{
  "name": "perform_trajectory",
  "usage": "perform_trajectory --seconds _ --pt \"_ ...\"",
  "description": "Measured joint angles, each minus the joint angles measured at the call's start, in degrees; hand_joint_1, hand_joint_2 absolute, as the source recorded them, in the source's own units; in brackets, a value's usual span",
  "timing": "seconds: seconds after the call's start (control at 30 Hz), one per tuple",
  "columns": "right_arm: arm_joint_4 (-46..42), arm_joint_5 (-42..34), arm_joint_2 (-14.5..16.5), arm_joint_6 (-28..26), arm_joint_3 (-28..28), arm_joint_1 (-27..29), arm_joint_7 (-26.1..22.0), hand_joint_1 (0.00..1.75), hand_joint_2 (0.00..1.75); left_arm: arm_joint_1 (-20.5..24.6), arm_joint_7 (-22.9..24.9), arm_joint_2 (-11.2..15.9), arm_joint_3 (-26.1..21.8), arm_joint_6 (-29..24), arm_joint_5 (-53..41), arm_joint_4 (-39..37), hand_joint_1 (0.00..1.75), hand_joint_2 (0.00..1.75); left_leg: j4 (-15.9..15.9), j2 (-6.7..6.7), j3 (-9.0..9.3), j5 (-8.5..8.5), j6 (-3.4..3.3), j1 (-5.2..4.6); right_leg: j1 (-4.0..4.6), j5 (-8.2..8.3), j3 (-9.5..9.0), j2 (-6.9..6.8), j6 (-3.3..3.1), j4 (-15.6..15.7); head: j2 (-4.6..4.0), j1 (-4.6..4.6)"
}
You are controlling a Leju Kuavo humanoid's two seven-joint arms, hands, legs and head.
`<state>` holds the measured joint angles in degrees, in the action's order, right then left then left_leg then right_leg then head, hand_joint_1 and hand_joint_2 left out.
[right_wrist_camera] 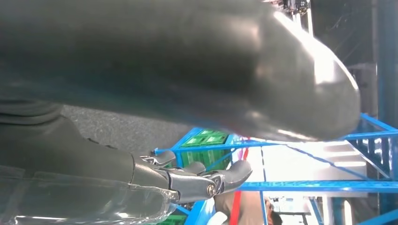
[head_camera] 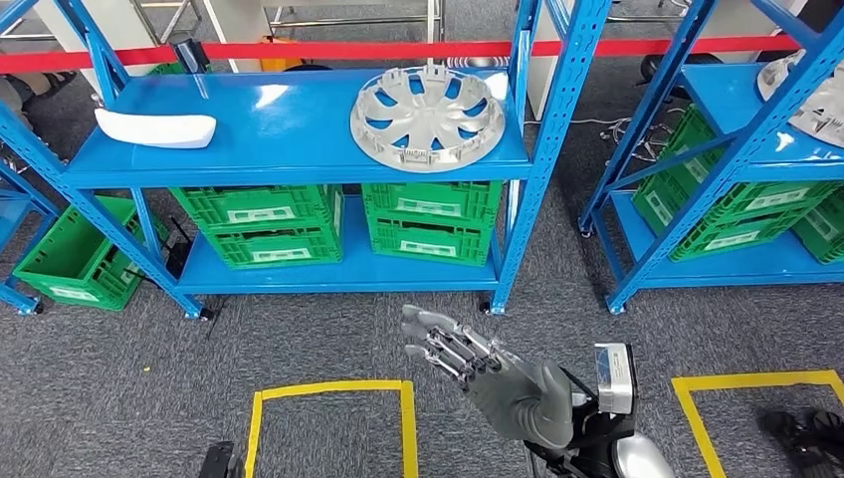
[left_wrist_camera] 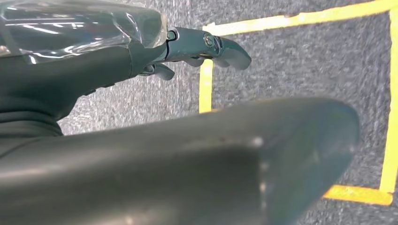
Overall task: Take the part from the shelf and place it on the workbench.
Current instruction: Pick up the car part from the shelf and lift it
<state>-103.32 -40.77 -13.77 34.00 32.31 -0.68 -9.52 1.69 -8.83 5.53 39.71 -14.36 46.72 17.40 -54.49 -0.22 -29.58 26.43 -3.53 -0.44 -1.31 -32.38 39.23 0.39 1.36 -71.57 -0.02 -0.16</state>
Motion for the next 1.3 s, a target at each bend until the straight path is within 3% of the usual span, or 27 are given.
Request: perform_trajectory --seconds 0.03,0.07,0.13,0.17,0.23,0.27,0.33,0.4,0.47,0.53,0.57,0.6,0.67,0.73,0.83,0.9,1.0,1.07,1.1,1.13,1.17,1.2,1.23,1.27,1.3 --pt "0.00 -0.08 -0.02 0.04 0.05 0.00 0.12 0.00 0.00 -0.10 0.00 -0.15 0.00 0.01 0.07 0.00 0.00 0.00 -0.02 -0.07 0.42 0.44 0.21 0.07 -0.17 0.10 1.20 -0.02 0.56 -0.53 0.00 0.00" --pt "0.00 -0.19 -0.04 0.09 0.10 -0.01 0.24 0.00 0.00 -0.19 0.00 -0.27 0.00 0.02 0.11 0.00 0.00 0.00 -0.05 -0.15 1.01 0.96 0.51 0.19 -0.36 1.20 1.24 -0.06 1.27 1.16 0.00 0.01" --pt "0.02 -0.40 -0.09 0.14 0.13 -0.02 0.39 0.00 0.00 -0.30 -0.01 -0.49 0.00 0.04 0.15 -0.01 0.00 0.00 -0.22 -0.27 2.34 2.25 1.27 0.44 -0.73 5.59 -0.94 -0.30 2.75 8.44 0.00 0.05" --pt "0.04 -0.50 -0.09 0.16 0.15 -0.06 0.42 0.00 0.00 -0.32 -0.02 -0.53 -0.01 0.04 0.17 -0.01 0.00 0.00 -0.35 -0.29 2.84 2.94 1.71 0.46 -0.72 7.16 -2.01 -0.52 2.66 11.54 0.00 0.09" --pt "0.04 -0.62 -0.09 0.26 0.20 -0.09 0.46 0.00 0.00 -0.32 -0.05 -0.54 -0.03 0.03 0.19 -0.02 0.00 0.00 -0.64 -0.17 3.27 3.98 2.51 0.38 -0.47 8.48 -3.03 -0.72 1.28 13.88 0.00 0.04" --pt "0.02 -0.66 -0.10 0.31 0.22 -0.11 0.48 0.00 0.00 -0.30 -0.07 -0.54 -0.05 0.02 0.20 -0.02 0.00 0.00 -0.80 -0.10 3.41 4.18 2.79 0.40 -0.29 8.13 -3.18 -0.62 0.36 13.92 0.00 0.00" --pt "-0.05 -0.72 -0.07 0.39 0.22 -0.11 0.48 0.00 0.00 -0.23 -0.09 -0.52 -0.08 0.02 0.20 -0.02 0.00 0.00 -2.93 0.03 2.49 3.80 3.26 0.69 -0.44 7.92 -3.94 -0.36 -0.52 14.02 0.00 -0.06" --pt "-0.10 -0.75 0.01 0.49 0.26 -0.16 0.48 0.00 0.00 -0.14 -0.11 -0.51 -0.08 0.02 0.19 -0.03 0.00 0.00 -9.08 0.11 -1.35 3.63 3.83 0.96 -0.61 7.25 -5.04 -0.28 -1.31 14.22 0.00 -0.17" --pt "-0.11 -0.76 0.02 0.54 0.29 -0.16 0.48 0.00 0.00 -0.26 -0.11 -0.52 -0.08 0.02 0.20 -0.04 0.00 0.00 -16.20 0.13 -6.60 6.01 4.45 1.14 -0.50 6.22 -6.05 -0.23 -1.90 14.26 0.00 -0.23" --pt "-0.11 -0.75 0.02 0.54 0.32 -0.13 0.48 0.00 0.00 -0.47 -0.11 -0.53 -0.09 0.02 0.20 -0.04 0.00 0.00 -18.74 0.14 -10.12 8.42 4.72 1.24 -0.38 5.08 -7.34 -0.03 -1.96 14.27 0.00 -0.23" --pt "-0.11 -0.75 0.02 0.54 0.33 -0.13 0.48 0.00 0.00 -0.53 -0.11 -0.53 -0.09 0.02 0.21 -0.04 0.00 0.00 -17.55 0.14 -10.61 7.92 4.61 1.24 -0.28 4.49 -8.14 0.07 -1.91 14.28 0.00 -0.24" --pt "-0.11 -0.75 0.03 0.54 0.35 -0.14 0.48 0.00 0.00 -0.56 -0.11 -0.52 -0.09 0.02 0.21 -0.04 0.00 0.00 -14.78 0.14 -10.29 5.97 4.28 1.19 -0.16 3.88 -9.04 0.13 -1.86 14.31 0.00 -0.24" --pt "-0.10 -0.75 0.06 0.55 0.38 -0.17 0.48 0.00 0.00 -0.65 -0.11 -0.35 -0.09 0.02 0.21 -0.10 0.00 0.00 -7.70 0.12 -8.68 -0.08 2.98 0.74 0.04 2.68 -10.48 0.24 -1.65 14.45 0.00 -0.16" --pt "-0.11 -0.76 0.11 0.59 0.40 -0.17 0.49 0.00 0.00 -0.77 -0.10 -0.11 -0.08 0.00 0.24 -0.17 0.00 0.00 -3.65 -0.01 -7.62 -3.18 1.75 0.06 0.13 1.90 -11.43 0.41 -1.07 14.93 0.00 -0.17" --pt "-0.16 -0.84 0.11 0.75 0.43 -0.25 0.46 0.00 0.00 -0.76 -0.13 -0.02 -0.14 -0.02 0.36 -0.20 0.00 0.00 -1.57 -0.19 -5.44 -2.69 0.89 -0.17 0.26 2.17 -12.74 0.46 0.29 14.93 0.00 -0.31" --pt "-0.16 -0.90 0.08 0.79 0.42 -0.50 0.41 0.00 0.00 -0.72 -0.14 -0.08 -0.17 -0.02 0.36 -0.20 0.00 0.00 -0.51 -0.34 -3.20 -2.33 0.52 0.05 0.24 1.50 -11.63 0.40 0.52 11.98 0.00 -0.20" --pt "-0.14 -0.93 0.02 0.80 0.42 -0.49 0.41 0.00 0.00 -0.71 -0.13 -0.32 -0.17 -0.03 0.39 -0.20 0.00 0.00 -0.25 -0.51 -1.48 -1.11 0.42 0.01 0.27 -1.65 -4.38 0.31 0.16 2.24 0.00 -0.14" --pt "-0.12 -0.97 -0.09 0.80 0.42 -0.31 0.41 0.00 0.00 -0.79 -0.13 -0.48 -0.17 -0.04 0.43 -0.20 0.00 0.00 -0.26 -0.73 -0.03 0.24 0.52 -0.04 0.30 -3.26 -0.78 0.28 0.22 0.46 0.00 -0.14" --pt "-0.11 -0.98 -0.13 0.80 0.41 -0.28 0.41 0.00 0.00 -0.82 -0.13 -0.54 -0.17 -0.04 0.45 -0.20 0.00 0.00 -0.26 -0.84 0.94 1.00 0.63 -0.04 0.30 -2.52 -0.33 0.26 0.56 2.27 0.00 -0.13" --pt "-0.11 -0.99 -0.17 0.80 0.41 -0.26 0.41 0.00 0.00 -0.84 -0.13 -0.60 -0.17 -0.04 0.45 -0.20 0.00 0.00 -0.25 -0.93 1.91 1.81 0.78 -0.05 0.30 -0.40 -0.53 0.23 1.11 5.44 0.00 -0.12" --pt "-0.09 -0.99 -0.20 0.80 0.41 -0.22 0.41 0.00 0.00 -0.84 -0.13 -0.67 -0.17 -0.04 0.45 -0.20 0.00 0.00 -0.37 -0.97 2.90 2.68 0.98 -0.12 0.33 2.72 -0.95 0.14 1.60 8.90 0.00 -0.10" --pt "-0.05 -1.00 -0.20 0.80 0.44 -0.21 0.43 0.00 0.00 -0.85 -0.13 -0.70 -0.17 -0.04 0.47 -0.21 0.00 0.00 -0.43 -1.02 3.52 3.57 1.24 -0.21 0.41 5.30 -1.44 -0.08 1.54 11.53 0.00 -0.07" --pt "-0.03 -1.00 -0.21 0.80 0.46 -0.17 0.44 0.00 0.00 -0.86 -0.11 -0.74 -0.17 -0.04 0.49 -0.21 0.00 0.00 -0.42 -1.03 4.04 4.43 1.58 -0.29 0.54 7.28 -1.97 -0.24 1.12 13.16 0.00 -0.09" --pt "-0.01 -1.02 -0.22 0.80 0.47 -0.17 0.44 0.00 0.00 -0.86 -0.11 -0.75 -0.17 -0.04 0.52 -0.22 0.00 0.00 -0.69 -1.01 4.56 4.96 1.89 -0.38 0.66 8.21 -2.36 -0.37 0.35 13.81 0.00 -0.08" --pt "-0.01 -1.04 -0.22 0.80 0.48 -0.22 0.45 0.00 0.00 -0.84 -0.11 -0.71 -0.17 -0.04 0.55 -0.22 0.00 0.00 -0.99 -0.99 4.88 5.26 2.15 -0.39 0.64 8.13 -3.03 -0.38 -0.56 13.87 0.00 -0.12"
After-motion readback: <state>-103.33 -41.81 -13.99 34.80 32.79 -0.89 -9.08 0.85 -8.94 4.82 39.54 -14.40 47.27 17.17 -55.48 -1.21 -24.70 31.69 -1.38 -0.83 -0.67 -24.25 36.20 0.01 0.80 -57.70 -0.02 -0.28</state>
